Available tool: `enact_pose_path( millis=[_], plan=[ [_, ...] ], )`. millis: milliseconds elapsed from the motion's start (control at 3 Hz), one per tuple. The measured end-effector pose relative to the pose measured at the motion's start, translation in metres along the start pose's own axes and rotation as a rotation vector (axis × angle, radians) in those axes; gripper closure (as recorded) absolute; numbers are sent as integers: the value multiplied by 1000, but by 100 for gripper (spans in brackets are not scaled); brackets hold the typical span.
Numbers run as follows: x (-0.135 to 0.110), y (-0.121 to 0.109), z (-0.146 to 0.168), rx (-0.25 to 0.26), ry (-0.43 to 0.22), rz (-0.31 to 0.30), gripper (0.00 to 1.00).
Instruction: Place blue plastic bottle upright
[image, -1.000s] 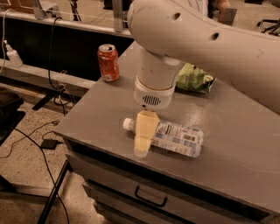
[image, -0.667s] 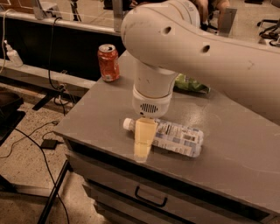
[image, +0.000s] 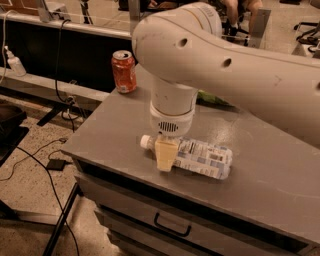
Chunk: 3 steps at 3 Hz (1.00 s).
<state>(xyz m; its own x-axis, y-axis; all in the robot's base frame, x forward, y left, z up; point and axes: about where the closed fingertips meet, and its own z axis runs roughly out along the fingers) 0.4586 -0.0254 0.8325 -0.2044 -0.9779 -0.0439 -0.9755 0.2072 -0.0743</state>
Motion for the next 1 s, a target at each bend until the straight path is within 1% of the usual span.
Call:
enact_pose_path(
  millis=[333, 667, 1000],
  plan=[
    [0, -1, -4, -4, -5, -5, 70],
    [3, -6, -29, -8, -34, -4, 93],
    [16, -14, -79, -1, -99, 12, 100]
  ],
)
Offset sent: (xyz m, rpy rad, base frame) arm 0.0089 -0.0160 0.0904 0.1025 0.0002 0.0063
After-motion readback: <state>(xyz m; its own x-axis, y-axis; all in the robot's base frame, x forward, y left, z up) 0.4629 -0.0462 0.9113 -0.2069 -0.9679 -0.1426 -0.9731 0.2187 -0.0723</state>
